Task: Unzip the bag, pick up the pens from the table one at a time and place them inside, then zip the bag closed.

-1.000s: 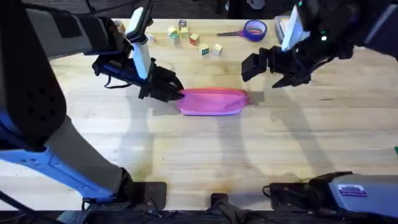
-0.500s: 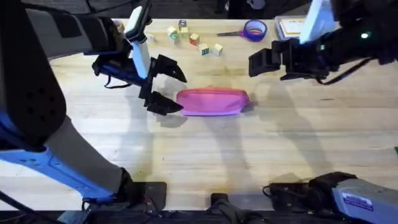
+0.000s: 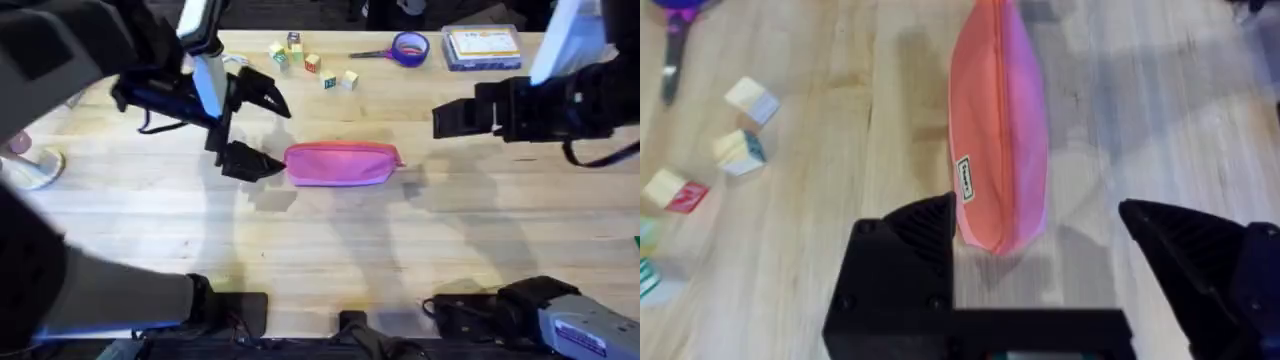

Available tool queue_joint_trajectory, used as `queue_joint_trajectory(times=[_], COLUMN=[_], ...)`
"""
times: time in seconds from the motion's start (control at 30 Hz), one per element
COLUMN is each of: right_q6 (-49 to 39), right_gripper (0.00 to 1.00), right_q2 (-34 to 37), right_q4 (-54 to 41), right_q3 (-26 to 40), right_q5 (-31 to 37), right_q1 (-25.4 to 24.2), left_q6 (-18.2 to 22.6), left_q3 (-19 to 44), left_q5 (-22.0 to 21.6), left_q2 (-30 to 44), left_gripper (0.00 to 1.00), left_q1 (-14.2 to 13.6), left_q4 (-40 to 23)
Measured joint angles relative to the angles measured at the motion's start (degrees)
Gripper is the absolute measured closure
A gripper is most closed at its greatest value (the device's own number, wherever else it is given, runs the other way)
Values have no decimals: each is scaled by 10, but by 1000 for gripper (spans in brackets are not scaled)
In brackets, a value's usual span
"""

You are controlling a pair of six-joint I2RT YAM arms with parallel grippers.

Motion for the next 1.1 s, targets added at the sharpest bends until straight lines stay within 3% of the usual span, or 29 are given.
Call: queue_joint_trajectory(times=[0.07,0.1,0.17,0.2,0.57,0.87,1.1], right_q6=[-3,-6,-10,-13,-19,-19,-19], right_gripper=[3,3,3,3,3,3,3], right_q2=[-11,-26,-37,-55,-118,-149,-149], right_q4=[-1,-1,-3,-12,-50,-50,-50], right_q3=[0,0,0,0,0,0,0], right_q5=[3,5,6,7,7,7,7], right_q1=[0,0,0,0,0,0,0], left_q6=[-26,-74,-110,-165,-407,-538,-565], left_q3=[1,1,1,1,2,2,2], left_q5=[-14,-32,-46,-70,-171,-197,-203], left_q2=[-35,-86,-123,-183,-400,-510,-510], left_gripper=[4,4,4,6,5,7,8], left_q1=[1,1,1,1,1,1,1], left_q4=[0,-2,-4,-6,20,-1,-9])
